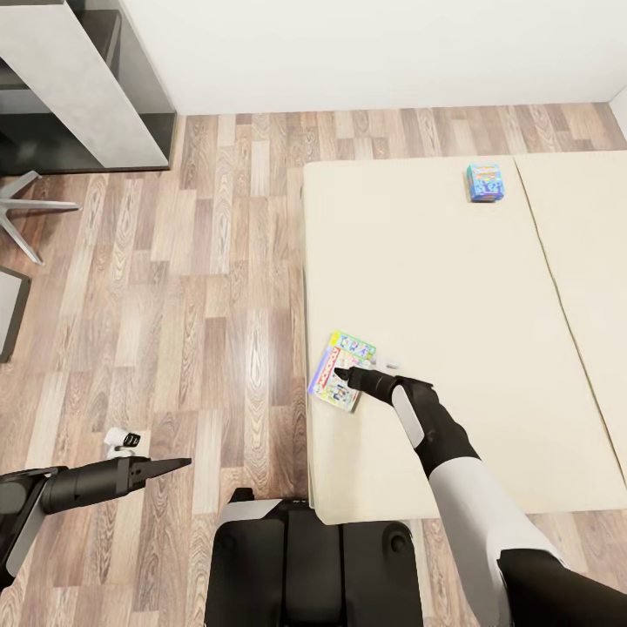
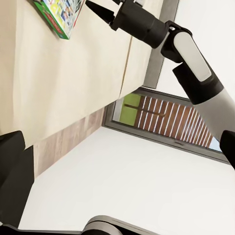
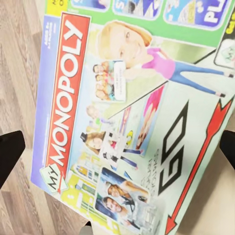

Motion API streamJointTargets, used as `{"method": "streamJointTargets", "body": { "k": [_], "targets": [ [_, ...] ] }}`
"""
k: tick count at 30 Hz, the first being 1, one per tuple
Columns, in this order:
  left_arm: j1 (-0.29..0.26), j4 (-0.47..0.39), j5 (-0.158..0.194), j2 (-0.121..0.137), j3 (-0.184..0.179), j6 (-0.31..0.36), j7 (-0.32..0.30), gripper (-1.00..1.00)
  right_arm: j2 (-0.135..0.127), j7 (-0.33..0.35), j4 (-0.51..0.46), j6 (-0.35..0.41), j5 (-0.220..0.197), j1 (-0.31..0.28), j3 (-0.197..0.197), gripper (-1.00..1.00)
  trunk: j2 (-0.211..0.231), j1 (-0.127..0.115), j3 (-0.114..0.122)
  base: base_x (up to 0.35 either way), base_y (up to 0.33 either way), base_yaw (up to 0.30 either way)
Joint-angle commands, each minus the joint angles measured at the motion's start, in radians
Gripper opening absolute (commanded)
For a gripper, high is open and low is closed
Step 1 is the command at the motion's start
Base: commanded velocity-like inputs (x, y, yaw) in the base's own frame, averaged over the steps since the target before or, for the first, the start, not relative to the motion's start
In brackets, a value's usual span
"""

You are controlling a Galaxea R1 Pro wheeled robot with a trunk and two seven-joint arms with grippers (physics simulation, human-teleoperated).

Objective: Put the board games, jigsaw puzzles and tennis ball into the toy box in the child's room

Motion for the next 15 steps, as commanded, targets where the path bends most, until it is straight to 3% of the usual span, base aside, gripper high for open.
{"method": "streamJointTargets", "body": {
  "k": [1, 15],
  "targets": [
    [0.000, 0.000, 0.000, 0.001, 0.000, 0.010, -0.004, 1.00, 0.001, 0.004, -0.001, 0.006, -0.002, 0.000, -0.005, 1.00, -0.002, 0.001, -0.001, 0.000, 0.000, 0.000],
    [0.000, 0.000, 0.000, 0.001, 0.001, 0.012, -0.004, 1.00, 0.002, 0.004, 0.026, -0.033, -0.004, -0.002, -0.004, 1.00, -0.002, 0.001, -0.001, 0.000, 0.000, 0.000]
  ]
}}
